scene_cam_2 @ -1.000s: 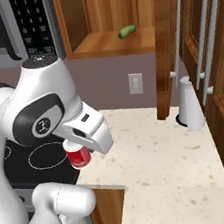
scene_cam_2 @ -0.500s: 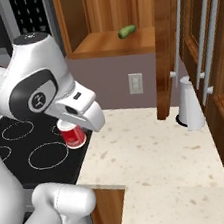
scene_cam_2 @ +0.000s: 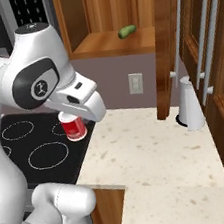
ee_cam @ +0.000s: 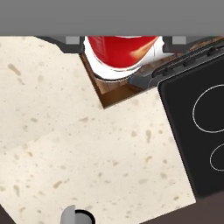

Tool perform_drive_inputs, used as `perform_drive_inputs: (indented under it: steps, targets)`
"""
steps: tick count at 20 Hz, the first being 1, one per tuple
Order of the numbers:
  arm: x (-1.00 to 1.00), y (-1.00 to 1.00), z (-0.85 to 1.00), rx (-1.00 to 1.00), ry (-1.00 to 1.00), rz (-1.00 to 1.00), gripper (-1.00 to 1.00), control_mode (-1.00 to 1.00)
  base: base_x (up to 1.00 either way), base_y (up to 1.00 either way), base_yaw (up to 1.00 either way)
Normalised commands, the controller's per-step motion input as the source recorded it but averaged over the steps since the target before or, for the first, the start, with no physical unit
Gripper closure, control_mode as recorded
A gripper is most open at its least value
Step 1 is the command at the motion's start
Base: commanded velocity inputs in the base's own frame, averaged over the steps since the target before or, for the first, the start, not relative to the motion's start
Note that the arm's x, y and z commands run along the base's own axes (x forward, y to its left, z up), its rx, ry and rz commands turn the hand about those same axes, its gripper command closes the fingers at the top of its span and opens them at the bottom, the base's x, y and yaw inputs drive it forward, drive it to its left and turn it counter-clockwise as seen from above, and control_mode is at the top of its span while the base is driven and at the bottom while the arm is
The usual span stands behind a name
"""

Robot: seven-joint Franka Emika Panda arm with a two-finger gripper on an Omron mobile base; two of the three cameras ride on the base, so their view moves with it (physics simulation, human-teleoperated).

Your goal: Pick the canned food and jam from the counter and place them in the cabinets closest to them.

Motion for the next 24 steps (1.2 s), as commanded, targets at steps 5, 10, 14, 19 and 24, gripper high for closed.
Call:
perform_drive_inputs:
  steps: [5,10,14,19,24]
  targets:
    - [0.1,0.04,-0.42,-0.12,-0.04,0.07,1.0,-1.0,0.0,0.0,0.0]
    - [0.28,0.04,-0.18,-0.05,-0.09,0.08,1.0,-1.0,0.0,0.0,0.0]
    - [0.37,0.0,0.03,0.0,-0.13,0.08,1.0,-1.0,0.0,0.0,0.0]
    - [0.4,0.0,0.23,0.01,-0.04,0.06,1.0,-1.0,0.0,0.0,0.0]
    - [0.34,-0.01,0.28,0.02,-0.01,0.05,1.0,-1.0,0.0,0.0,0.0]
